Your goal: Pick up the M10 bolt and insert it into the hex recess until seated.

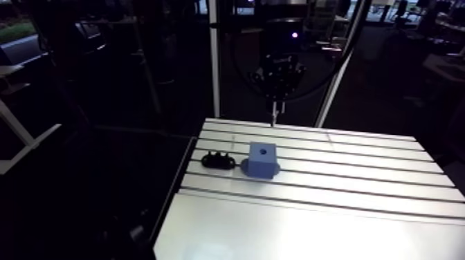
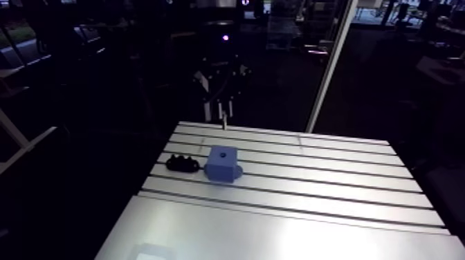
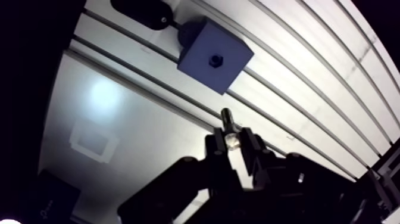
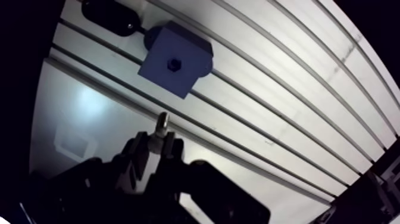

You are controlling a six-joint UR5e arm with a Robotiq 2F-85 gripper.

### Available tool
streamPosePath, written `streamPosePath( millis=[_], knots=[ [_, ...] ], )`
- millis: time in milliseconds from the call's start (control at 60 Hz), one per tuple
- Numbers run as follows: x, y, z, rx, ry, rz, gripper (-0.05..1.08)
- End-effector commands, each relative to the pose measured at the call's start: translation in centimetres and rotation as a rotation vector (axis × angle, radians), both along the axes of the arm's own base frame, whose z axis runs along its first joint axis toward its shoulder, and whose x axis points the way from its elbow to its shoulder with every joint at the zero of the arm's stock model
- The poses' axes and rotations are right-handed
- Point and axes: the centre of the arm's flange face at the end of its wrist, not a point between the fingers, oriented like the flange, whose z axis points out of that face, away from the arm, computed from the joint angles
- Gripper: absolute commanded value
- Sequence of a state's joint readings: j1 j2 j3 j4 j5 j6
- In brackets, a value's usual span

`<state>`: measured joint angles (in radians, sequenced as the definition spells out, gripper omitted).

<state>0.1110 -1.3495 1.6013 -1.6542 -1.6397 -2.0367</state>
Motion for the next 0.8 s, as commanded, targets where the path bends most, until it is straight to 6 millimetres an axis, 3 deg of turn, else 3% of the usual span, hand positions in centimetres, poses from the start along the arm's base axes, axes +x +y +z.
streamPosePath(
  millis=[17,600,800],
  knots=[
    [0.2,0.1,-0.8,0.008,-0.017,0.044,1.06],
    [-0.5,-0.2,-4.6,-0.002,-0.007,0.031,1.07],
    [-0.6,-0.7,-5.0,-0.005,-0.002,0.039,1.07]
  ],
)
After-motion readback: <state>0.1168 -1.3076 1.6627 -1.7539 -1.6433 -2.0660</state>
